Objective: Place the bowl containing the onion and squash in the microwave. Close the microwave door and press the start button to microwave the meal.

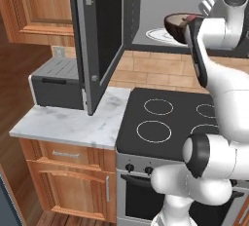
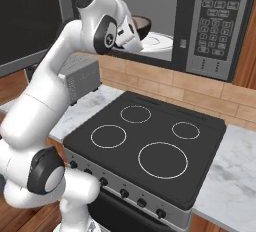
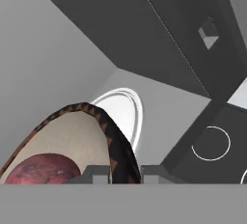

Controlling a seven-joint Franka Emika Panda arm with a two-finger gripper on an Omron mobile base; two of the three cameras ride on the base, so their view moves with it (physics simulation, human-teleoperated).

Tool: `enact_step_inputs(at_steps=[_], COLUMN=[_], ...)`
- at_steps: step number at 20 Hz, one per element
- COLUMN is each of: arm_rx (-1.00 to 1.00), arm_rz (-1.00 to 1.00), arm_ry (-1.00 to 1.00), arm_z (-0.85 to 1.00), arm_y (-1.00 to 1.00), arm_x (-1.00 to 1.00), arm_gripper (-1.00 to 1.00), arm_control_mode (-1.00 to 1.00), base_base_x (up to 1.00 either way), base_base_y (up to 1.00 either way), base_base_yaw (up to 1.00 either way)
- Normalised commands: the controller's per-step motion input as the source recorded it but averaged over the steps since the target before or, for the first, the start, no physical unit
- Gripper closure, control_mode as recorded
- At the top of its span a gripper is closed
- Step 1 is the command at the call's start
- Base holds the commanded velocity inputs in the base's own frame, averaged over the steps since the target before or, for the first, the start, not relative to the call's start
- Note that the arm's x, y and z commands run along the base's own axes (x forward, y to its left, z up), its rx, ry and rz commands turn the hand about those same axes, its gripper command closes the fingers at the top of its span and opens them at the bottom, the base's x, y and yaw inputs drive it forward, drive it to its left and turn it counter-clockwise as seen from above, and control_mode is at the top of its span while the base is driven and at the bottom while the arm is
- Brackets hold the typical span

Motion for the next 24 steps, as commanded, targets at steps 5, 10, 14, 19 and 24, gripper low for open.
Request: enact_step_inputs(at_steps=[5,10,14,19,24], arm_rx=[0.03,0.0,0.0,0.0,0.0], arm_rz=[-0.07,-0.02,0.0,0.0,0.0], arm_ry=[0.0,0.0,0.0,0.0,0.0], arm_z=[0.0,0.0,-0.05,-0.1,-0.18], arm_y=[-0.19,-0.14,-0.06,-0.12,-0.17], arm_x=[0.56,0.62,0.57,0.55,0.45], arm_gripper=[1.0,1.0,1.0,1.0,1.0], arm_control_mode=[-1.0,-1.0,-1.0,-1.0,-1.0], base_base_x=[0.0,0.0,0.0,0.0,0.0], base_base_y=[0.0,0.0,0.0,0.0,0.0], base_base_yaw=[0.0,0.0,0.0,0.0,0.0])
